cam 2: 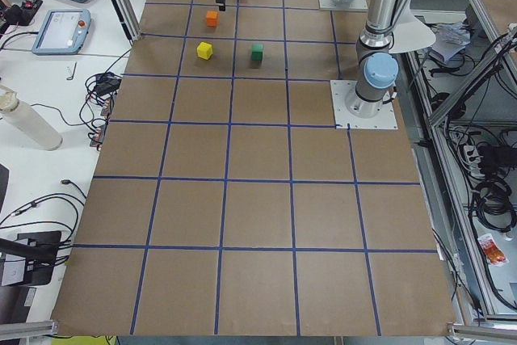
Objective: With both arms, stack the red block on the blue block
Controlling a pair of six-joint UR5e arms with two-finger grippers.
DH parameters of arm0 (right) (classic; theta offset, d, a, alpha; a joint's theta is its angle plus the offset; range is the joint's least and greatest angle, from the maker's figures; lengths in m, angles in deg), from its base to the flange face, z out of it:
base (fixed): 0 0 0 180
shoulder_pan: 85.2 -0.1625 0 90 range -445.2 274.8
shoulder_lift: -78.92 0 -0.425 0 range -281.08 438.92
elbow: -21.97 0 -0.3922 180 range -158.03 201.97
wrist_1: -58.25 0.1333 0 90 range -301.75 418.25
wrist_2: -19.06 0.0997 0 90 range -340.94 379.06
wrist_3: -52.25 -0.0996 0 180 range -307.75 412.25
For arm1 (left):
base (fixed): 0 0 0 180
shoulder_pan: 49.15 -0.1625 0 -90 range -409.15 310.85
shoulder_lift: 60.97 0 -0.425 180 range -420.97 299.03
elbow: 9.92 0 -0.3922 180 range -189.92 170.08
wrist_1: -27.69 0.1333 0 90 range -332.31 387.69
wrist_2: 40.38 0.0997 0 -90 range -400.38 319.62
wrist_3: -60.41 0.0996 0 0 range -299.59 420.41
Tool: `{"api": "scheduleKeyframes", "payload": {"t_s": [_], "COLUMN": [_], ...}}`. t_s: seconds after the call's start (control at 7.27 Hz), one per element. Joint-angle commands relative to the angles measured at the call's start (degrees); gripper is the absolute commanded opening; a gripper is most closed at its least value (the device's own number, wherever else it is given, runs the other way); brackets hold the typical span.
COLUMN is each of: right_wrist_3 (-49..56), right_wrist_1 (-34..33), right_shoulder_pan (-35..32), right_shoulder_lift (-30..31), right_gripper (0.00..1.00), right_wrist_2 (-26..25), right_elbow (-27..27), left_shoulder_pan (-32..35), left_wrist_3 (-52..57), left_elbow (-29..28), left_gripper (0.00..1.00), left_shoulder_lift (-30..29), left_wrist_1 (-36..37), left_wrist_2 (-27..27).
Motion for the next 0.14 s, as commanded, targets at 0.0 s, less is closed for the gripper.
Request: {"api": "scheduleKeyframes", "payload": {"t_s": [0.0], "right_wrist_3": [-0.02], "right_wrist_1": [-0.11], "right_shoulder_pan": [0.04], "right_shoulder_lift": [-0.30], "right_gripper": [1.00], "right_wrist_2": [0.20], "right_elbow": [0.22], "left_shoulder_pan": [-0.15], "left_wrist_3": [0.00], "left_elbow": [-0.04], "left_gripper": [1.00], "left_shoulder_lift": [0.08], "left_wrist_1": [0.01], "left_wrist_2": [0.00]}}
